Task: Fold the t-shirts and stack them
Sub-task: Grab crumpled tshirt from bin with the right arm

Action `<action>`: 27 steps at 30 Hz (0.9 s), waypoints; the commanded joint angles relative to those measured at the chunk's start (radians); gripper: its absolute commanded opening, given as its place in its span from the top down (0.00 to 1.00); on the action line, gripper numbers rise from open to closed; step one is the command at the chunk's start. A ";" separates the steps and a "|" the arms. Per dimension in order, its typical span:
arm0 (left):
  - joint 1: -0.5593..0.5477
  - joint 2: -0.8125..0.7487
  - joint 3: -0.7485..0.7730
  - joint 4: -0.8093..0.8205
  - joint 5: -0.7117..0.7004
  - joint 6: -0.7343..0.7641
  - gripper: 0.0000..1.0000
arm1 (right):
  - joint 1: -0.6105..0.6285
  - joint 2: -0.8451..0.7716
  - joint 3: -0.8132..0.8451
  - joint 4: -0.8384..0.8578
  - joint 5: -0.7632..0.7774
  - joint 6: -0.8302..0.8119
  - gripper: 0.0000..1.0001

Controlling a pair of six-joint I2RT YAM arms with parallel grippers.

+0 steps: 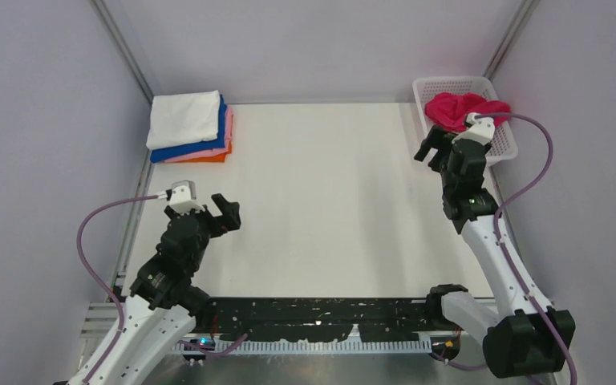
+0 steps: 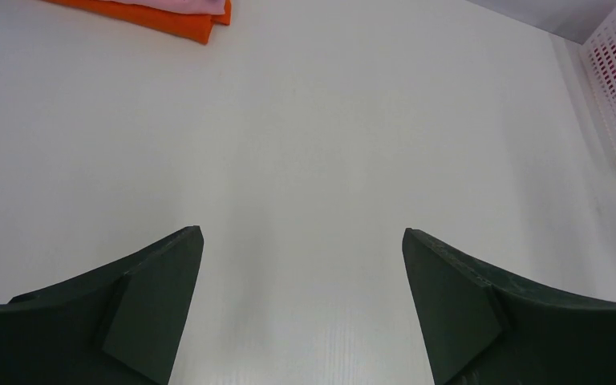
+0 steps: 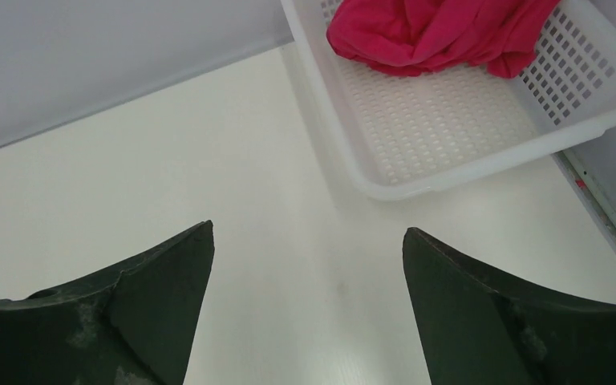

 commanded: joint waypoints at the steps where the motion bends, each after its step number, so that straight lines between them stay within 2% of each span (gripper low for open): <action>1: 0.004 -0.012 0.034 0.012 -0.008 -0.012 0.00 | -0.001 0.135 0.142 -0.070 0.021 -0.025 0.05; 5: 0.002 -0.010 0.027 0.028 -0.022 -0.008 0.00 | -0.019 0.347 0.314 -0.092 0.090 -0.022 0.05; 11: 0.003 0.023 0.016 0.086 -0.056 -0.001 0.00 | -0.126 0.749 0.651 -0.128 0.040 0.039 0.05; 16: 0.003 0.074 0.002 0.161 -0.087 0.012 0.00 | -0.169 1.041 0.929 -0.130 0.069 0.099 0.05; 22: 0.003 0.119 -0.004 0.205 -0.107 0.019 0.00 | -0.213 1.298 1.215 -0.133 0.065 0.162 0.05; 27: 0.003 0.157 -0.010 0.265 -0.098 0.032 0.00 | -0.229 1.440 1.385 -0.131 0.015 0.213 0.03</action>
